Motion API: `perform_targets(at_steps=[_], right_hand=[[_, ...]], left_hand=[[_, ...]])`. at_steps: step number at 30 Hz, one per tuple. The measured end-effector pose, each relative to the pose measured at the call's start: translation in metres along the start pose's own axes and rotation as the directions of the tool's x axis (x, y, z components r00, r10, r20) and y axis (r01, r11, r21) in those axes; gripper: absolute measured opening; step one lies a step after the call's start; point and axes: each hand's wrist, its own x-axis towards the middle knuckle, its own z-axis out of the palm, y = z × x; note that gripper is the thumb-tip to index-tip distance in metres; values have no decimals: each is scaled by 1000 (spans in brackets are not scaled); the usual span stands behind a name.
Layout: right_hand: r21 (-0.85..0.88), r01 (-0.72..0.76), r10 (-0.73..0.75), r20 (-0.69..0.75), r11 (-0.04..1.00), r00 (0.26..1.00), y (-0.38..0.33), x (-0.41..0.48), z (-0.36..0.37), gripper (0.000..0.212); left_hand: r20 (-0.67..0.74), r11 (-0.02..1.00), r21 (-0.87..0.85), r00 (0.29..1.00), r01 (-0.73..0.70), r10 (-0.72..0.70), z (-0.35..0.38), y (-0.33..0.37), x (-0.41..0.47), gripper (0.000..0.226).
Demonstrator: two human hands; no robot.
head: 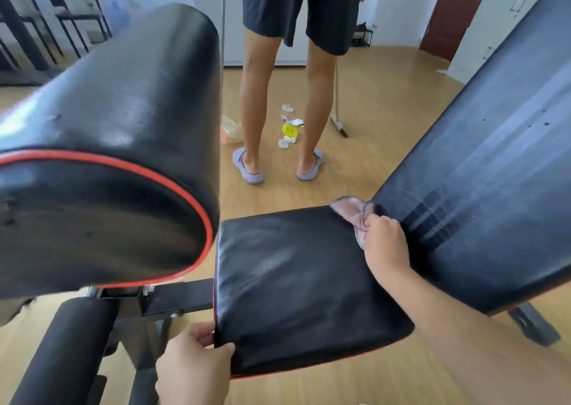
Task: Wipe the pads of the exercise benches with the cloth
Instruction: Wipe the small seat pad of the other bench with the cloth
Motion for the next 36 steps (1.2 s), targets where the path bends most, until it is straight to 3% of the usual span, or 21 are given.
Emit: perform_targets(at_steps=[3, 10, 12, 14, 16, 18, 20, 21, 23, 25, 26, 30, 33, 36], right_hand=[[-22, -118, 115, -95, 993, 989, -20, -12, 5, 19], [-12, -39, 38, -80, 999, 996, -26, -10, 5, 19], [92, 44, -38, -66, 995, 997, -54, -18, 7, 8], [233, 177, -183, 5, 956, 983, -102, -44, 16, 18], [346, 323, -370, 77, 881, 926, -153, -76, 21, 28], [445, 425, -521, 116, 788, 846, -176, -87, 26, 21], [465, 515, -636, 143, 720, 758, -160, -71, 26, 18], [453, 542, -650, 120, 708, 750, -140, -57, 22, 23], [342, 481, -533, 72, 807, 843, -88, -18, 17, 23], [181, 286, -306, 91, 941, 948, -31, 20, 10, 5], [174, 161, -178, 84, 971, 980, -9, 33, 7, 12], [184, -116, 112, 35, 976, 993, -2, 38, 12, 22], [294, -171, 182, -10, 940, 983, -17, 36, 12, 24], [377, -47, 45, 16, 925, 999, -66, 22, 11, 40]], left_hand=[[-7, 999, -22, 999, -37, 37, 0, -2, 1, 31], [-39, 998, 48, 998, -49, 51, 3, -1, 2, 33], [-46, 995, 87, 998, -43, 47, 5, 1, 3, 33], [-58, 992, 116, 997, -46, 53, 8, 1, 3, 31], [-47, 990, 131, 997, -53, 59, 8, 2, 4, 31], [-37, 986, 154, 997, -58, 64, 7, 4, 3, 33], [-41, 983, 172, 996, -67, 75, 5, 5, 3, 30], [-40, 983, 168, 996, -70, 78, 4, 5, 3, 28], [-24, 986, 146, 996, -77, 81, 3, 4, 1, 26], [-5, 989, 125, 996, -82, 84, 1, 5, -1, 25], [-2, 991, 109, 997, -83, 83, 0, 4, 0, 26], [4, 993, 79, 997, -82, 82, -1, -1, 4, 27], [-15, 995, 43, 996, -91, 92, 0, -4, 5, 26], [-11, 995, 25, 995, -94, 95, 0, -7, 7, 27]])
